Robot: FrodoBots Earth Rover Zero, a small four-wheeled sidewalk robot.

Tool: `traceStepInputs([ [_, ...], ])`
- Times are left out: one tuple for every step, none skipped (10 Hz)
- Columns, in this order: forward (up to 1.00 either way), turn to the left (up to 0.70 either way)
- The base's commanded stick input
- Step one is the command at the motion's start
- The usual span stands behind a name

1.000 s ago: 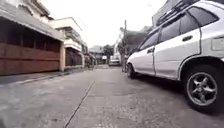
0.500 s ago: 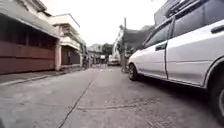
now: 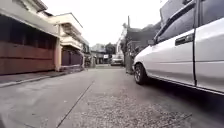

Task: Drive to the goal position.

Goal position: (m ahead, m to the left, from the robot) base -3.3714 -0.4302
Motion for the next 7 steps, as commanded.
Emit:
traceStepInputs([
  [1.00, 0.03],
  [1.00, 0.00],
  [1.00, 0.00],
  [1.00, 0.00],
  [1.00, 0.00],
  [1.00, 0.00],
  [1.00, 0.00],
])
